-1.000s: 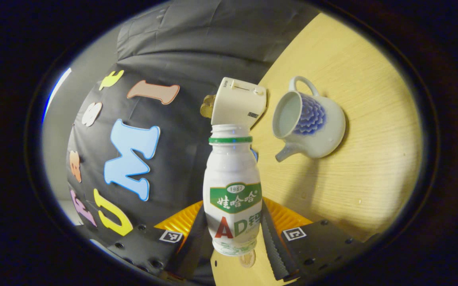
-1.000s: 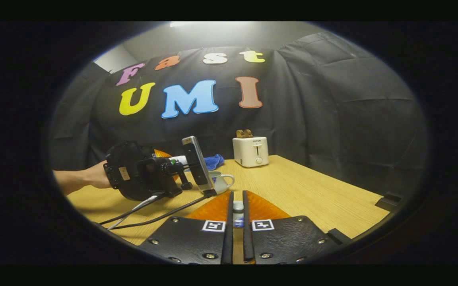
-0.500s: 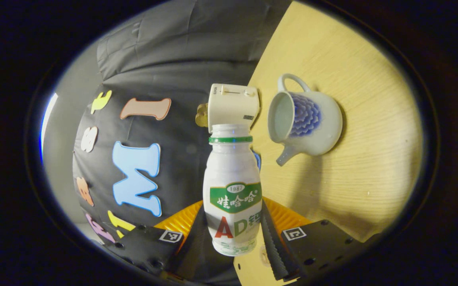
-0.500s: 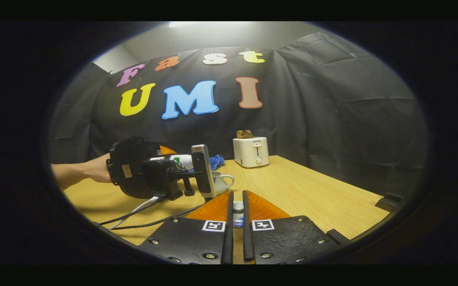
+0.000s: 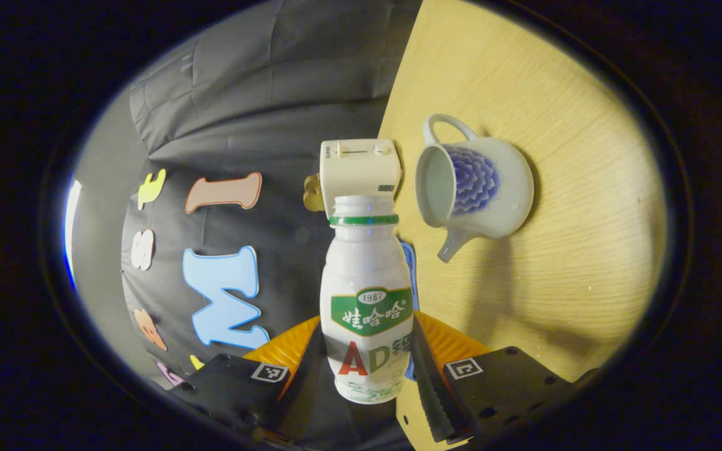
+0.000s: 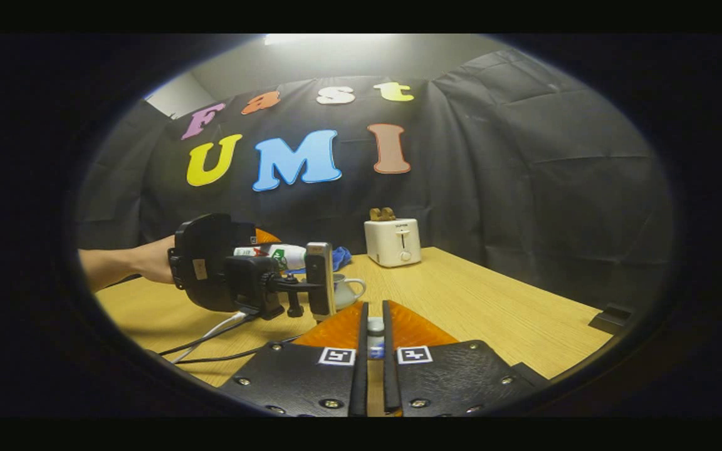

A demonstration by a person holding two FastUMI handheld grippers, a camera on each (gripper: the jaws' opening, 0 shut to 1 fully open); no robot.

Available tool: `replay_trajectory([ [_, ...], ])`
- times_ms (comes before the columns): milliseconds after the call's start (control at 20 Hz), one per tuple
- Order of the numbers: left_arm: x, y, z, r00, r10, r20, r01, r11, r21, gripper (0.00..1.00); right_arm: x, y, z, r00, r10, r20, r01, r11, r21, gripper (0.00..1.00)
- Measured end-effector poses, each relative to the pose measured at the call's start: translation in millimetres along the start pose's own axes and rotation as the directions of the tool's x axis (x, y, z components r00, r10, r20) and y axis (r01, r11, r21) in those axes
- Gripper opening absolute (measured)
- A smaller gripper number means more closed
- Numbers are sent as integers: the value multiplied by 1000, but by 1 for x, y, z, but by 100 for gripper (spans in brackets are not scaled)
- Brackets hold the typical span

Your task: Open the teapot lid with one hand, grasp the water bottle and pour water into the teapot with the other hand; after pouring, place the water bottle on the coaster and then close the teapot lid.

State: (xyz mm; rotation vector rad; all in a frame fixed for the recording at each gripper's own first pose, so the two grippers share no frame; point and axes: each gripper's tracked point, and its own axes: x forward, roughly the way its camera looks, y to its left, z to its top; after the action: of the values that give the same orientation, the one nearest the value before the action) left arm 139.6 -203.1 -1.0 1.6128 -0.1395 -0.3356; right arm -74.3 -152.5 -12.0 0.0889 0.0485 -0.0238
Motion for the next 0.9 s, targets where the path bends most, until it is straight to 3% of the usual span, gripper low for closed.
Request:
replay_trajectory([
  [50, -1, 1, 0, 1000, 3, 0, -3, 1000, 13, 83, 0, 0, -1, 1000, -2, 2, 2, 1000, -9, 10],
  [350, 2, 10, 2, 1000, 14, 15, -15, 998, 67, 83, -1, 2, 5, 1000, -4, 24, 5, 999, -34, 10],
  [400, 2, 11, 2, 1000, 12, 16, -13, 997, 74, 83, -2, 2, 6, 1000, -2, 26, 2, 999, -32, 0],
  [550, 3, 14, 1, 1000, 14, 17, -16, 996, 90, 83, -2, 0, 6, 1000, -5, 29, 6, 999, -35, 0],
  [600, 3, 14, 2, 1000, 15, 19, -17, 995, 95, 83, -2, -1, 6, 1000, -6, 29, 7, 999, -34, 27],
  [900, 4, 17, 2, 1000, 20, 24, -22, 994, 111, 83, -2, -1, 6, 1000, -9, 27, 10, 999, -33, 12],
])
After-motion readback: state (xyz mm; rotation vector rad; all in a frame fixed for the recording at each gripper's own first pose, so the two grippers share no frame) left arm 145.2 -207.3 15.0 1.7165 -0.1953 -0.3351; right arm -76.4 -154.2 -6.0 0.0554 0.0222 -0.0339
